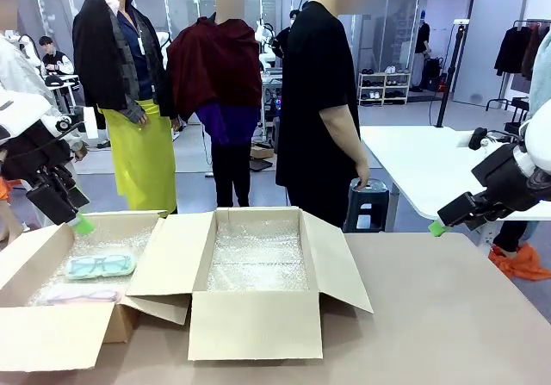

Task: Pack the glasses set securely to prepare it for shipping.
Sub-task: Position the Package Box on the left side of the table.

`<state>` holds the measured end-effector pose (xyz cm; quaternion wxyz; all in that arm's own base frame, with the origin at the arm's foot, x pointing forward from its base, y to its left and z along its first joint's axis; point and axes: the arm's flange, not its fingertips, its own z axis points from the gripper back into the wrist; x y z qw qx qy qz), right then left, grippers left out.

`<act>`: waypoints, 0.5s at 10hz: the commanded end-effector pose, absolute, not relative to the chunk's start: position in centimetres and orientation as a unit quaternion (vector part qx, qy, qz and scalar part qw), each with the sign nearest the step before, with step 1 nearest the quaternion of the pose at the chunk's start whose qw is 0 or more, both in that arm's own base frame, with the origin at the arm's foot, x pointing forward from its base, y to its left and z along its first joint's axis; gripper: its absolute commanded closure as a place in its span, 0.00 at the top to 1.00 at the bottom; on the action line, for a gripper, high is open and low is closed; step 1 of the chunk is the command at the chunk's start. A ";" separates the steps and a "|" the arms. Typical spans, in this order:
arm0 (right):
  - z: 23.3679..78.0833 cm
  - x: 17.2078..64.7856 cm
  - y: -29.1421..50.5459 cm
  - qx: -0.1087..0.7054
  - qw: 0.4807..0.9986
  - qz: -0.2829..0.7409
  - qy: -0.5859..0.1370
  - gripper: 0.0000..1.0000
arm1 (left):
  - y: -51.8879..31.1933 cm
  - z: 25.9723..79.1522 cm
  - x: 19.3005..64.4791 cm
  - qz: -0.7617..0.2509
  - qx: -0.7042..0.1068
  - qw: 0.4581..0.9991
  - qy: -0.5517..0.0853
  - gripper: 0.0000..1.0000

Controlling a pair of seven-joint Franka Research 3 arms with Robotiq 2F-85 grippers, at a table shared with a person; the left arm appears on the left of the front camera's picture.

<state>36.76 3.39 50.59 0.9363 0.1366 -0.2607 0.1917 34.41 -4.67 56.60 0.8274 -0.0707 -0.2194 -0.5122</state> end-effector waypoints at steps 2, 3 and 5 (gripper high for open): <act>50.6 36.7 3.6 0.135 0.937 0.193 -0.259 1.00 | -4.8 56.5 34.4 -0.504 -0.060 0.833 -0.220 1.00; 50.6 36.7 3.6 0.135 0.937 0.193 -0.259 1.00 | -4.8 56.5 34.4 -0.504 -0.060 0.833 -0.220 1.00; 50.6 36.7 3.6 0.135 0.937 0.193 -0.259 1.00 | -4.8 56.5 34.4 -0.504 -0.060 0.833 -0.220 1.00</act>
